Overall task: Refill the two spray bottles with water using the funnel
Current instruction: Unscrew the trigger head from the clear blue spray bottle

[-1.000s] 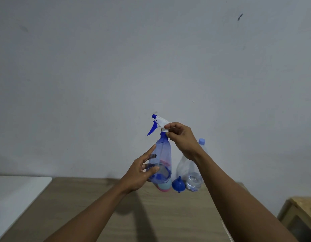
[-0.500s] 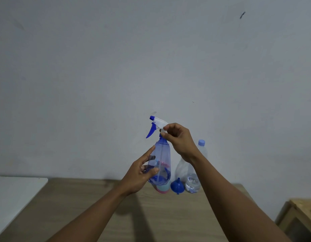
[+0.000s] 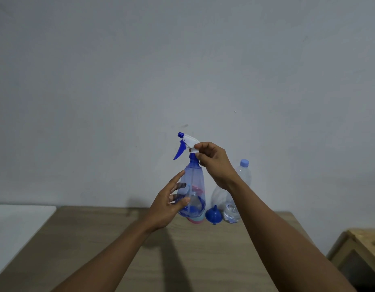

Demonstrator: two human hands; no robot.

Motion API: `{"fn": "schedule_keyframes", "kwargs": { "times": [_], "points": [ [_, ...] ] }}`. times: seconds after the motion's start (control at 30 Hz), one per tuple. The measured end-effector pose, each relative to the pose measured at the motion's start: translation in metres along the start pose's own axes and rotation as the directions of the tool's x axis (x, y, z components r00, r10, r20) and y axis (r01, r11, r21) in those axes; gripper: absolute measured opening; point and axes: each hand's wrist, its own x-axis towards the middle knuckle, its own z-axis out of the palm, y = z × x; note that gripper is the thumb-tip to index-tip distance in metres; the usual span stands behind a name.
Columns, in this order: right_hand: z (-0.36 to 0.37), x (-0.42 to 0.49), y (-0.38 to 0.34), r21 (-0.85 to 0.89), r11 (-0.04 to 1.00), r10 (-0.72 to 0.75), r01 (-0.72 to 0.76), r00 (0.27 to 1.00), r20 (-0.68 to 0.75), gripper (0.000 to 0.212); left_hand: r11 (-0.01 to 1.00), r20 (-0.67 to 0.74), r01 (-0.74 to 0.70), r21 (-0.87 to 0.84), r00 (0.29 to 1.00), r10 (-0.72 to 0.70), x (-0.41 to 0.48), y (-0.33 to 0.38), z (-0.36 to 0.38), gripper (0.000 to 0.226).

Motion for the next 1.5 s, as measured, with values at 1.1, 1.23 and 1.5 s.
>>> {"fn": "schedule_keyframes", "kwargs": {
  "times": [1.1, 1.23, 1.5],
  "points": [
    [-0.060, -0.122, 0.268, -0.223, 0.792, 0.528, -0.568, 0.821, -0.218, 0.014, 0.960, -0.081, 0.108, 0.260, 0.993, -0.089, -0.095, -0.195, 0.031, 0.080],
    [-0.055, -0.132, 0.288, -0.270, 0.758, 0.553, -0.594, 0.804, -0.219, 0.012, 0.947, -0.065, 0.208, 0.243, 0.978, -0.198, -0.106, -0.214, 0.029, 0.074],
    [-0.049, -0.134, 0.305, -0.343, 0.684, 0.591, -0.644, 0.764, -0.258, 0.012, 0.932, -0.061, 0.247, 0.266, 0.969, -0.240, -0.111, -0.218, 0.024, 0.075]
  ]
}}
